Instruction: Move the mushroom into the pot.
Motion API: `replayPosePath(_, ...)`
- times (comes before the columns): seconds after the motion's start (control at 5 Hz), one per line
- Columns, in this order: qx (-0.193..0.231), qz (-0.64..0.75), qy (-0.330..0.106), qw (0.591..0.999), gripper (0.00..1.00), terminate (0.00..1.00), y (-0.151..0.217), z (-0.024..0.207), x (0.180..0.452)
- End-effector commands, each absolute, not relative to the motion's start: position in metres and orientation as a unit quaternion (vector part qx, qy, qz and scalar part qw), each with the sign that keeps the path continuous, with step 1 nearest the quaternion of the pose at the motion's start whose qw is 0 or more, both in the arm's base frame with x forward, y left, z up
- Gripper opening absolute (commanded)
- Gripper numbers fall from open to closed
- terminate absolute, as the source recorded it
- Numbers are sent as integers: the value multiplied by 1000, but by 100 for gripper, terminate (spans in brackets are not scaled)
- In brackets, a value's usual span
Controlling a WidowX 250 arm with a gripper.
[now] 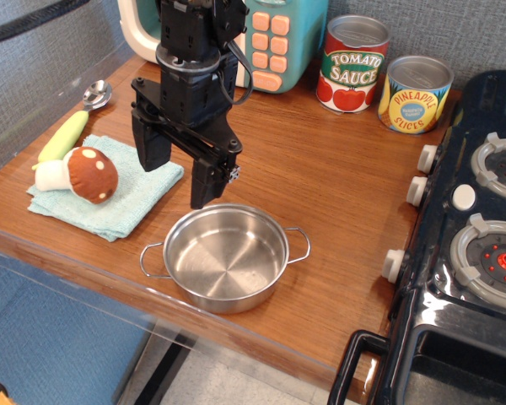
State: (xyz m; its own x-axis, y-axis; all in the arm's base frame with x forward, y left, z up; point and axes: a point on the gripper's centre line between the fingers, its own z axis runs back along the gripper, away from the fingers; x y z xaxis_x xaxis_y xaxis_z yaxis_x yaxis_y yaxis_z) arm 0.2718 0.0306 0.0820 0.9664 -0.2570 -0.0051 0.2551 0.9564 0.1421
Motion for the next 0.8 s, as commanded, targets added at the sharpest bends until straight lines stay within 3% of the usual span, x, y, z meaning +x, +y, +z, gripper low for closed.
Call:
replayPosePath(0.0, 71, -129, -7, 989, 100, 0, 31, 82, 272)
replayPosePath(0.6, 57, -36, -32, 997, 100, 0, 129, 134, 270)
